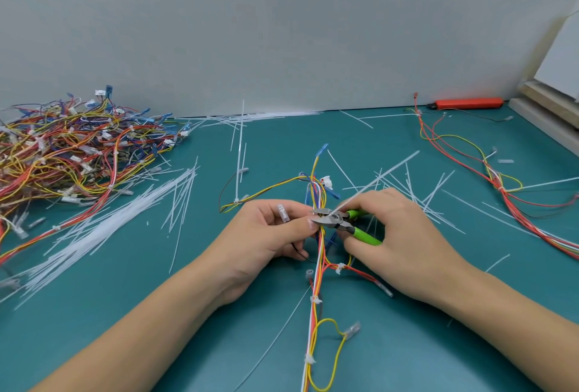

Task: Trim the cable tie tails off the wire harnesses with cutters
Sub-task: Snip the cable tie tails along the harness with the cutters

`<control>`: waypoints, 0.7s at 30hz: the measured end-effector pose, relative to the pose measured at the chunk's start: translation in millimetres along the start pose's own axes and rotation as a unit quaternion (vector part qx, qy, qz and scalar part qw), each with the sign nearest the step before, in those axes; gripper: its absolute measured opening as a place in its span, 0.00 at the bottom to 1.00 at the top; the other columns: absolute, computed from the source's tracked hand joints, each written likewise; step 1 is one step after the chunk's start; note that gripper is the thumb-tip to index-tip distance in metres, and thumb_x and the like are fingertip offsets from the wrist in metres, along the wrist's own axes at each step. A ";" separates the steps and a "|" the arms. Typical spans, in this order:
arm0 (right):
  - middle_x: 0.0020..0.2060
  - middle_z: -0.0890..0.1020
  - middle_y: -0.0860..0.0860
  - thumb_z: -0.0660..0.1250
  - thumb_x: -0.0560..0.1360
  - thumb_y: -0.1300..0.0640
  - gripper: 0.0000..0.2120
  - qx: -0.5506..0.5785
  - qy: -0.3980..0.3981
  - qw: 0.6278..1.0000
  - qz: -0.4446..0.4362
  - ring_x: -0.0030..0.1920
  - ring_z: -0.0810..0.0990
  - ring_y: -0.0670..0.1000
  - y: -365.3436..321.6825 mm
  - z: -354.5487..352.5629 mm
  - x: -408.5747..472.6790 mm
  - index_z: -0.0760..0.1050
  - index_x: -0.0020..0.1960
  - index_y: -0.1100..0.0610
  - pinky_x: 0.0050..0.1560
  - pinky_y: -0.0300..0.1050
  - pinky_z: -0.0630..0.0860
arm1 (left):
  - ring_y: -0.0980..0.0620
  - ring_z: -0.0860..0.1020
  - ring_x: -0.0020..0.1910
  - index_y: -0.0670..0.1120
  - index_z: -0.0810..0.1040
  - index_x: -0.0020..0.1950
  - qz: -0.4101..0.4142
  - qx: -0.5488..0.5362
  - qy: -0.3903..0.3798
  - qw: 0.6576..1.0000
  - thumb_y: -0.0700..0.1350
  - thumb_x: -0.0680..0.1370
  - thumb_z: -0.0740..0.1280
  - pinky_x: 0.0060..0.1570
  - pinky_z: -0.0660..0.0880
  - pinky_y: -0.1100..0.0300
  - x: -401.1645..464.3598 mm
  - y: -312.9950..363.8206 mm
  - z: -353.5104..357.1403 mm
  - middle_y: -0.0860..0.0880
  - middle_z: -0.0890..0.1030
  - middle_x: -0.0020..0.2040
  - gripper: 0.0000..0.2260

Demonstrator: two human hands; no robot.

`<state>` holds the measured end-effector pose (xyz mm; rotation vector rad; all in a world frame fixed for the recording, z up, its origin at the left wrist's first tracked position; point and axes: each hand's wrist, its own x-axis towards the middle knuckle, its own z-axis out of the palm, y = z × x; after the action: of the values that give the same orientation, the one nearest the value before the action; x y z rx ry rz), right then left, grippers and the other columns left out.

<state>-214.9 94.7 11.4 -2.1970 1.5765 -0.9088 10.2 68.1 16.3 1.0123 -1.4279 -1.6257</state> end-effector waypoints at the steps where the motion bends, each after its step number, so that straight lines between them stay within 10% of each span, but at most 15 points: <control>1: 0.45 0.81 0.37 0.73 0.72 0.53 0.11 -0.002 0.001 1.000 0.001 0.54 0.75 0.43 0.0 -0.2 0.2 0.81 0.53 0.41 0.55 0.36 0.71 | 0.53 0.76 0.32 0.43 0.87 0.52 0.000 0.000 0.001 1.000 0.45 0.72 0.74 0.39 0.79 0.60 0.3 -0.3 0.0 0.44 0.83 0.42 0.10; 21: 0.28 0.73 0.47 0.68 0.73 0.43 0.10 -0.004 0.003 1.000 0.022 0.30 0.67 0.50 -2.5 2.0 -1.7 0.74 0.40 0.49 0.29 0.45 0.65 | 0.52 0.76 0.34 0.44 0.87 0.52 0.003 0.012 -0.007 1.000 0.47 0.74 0.74 0.41 0.78 0.60 -1.8 1.0 -0.2 0.47 0.83 0.41 0.11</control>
<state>-212.1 96.9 10.7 -2.1574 1.6274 -0.9001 11.2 69.6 17.5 1.0094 -1.4615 -1.6181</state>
